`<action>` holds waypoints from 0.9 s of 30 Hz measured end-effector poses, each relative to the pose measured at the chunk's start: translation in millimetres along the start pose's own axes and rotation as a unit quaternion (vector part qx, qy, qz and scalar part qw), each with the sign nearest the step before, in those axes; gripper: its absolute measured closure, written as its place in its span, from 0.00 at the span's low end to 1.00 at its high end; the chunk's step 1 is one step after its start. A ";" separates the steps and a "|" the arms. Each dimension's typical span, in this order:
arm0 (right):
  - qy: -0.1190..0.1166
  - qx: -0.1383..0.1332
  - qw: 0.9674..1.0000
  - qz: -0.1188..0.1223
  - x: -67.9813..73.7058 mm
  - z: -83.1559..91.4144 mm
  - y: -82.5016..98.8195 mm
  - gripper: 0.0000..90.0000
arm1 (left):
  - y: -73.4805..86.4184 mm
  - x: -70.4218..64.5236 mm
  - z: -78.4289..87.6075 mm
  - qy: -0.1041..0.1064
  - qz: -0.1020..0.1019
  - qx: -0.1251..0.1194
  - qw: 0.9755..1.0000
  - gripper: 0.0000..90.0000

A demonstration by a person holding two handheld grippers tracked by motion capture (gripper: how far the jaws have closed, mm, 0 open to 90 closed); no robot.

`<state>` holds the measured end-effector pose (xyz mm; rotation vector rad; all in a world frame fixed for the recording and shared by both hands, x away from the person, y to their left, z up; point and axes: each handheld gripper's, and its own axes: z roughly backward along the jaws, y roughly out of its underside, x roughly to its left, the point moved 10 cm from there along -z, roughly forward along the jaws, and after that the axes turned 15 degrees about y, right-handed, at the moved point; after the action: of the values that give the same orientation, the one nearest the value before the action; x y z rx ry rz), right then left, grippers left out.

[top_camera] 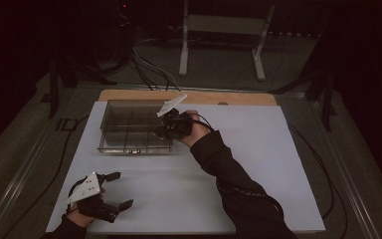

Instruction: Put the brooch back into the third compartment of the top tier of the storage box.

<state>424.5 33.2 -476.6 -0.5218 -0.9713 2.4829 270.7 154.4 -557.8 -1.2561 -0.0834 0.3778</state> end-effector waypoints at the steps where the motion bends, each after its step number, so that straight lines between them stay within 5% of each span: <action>1: 0.000 0.001 1.000 0.000 0.2 -1.7 -1.2 0.97 | -0.1 -0.2 0.1 0.001 -0.001 0.000 1.000 0.01; 13: -0.005 0.023 1.000 0.005 9.0 -27.6 -3.1 0.96 | -0.9 0.4 1.0 0.000 -0.003 -0.002 1.000 0.01; 27: -0.006 0.048 0.999 -0.003 2.8 -41.7 9.5 0.96 | 0.0 0.6 0.4 0.000 -0.001 0.000 1.000 0.01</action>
<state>440.0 51.0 -512.4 -0.4730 -0.8527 2.5144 271.2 155.0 -557.7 -1.2569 -0.0849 0.3766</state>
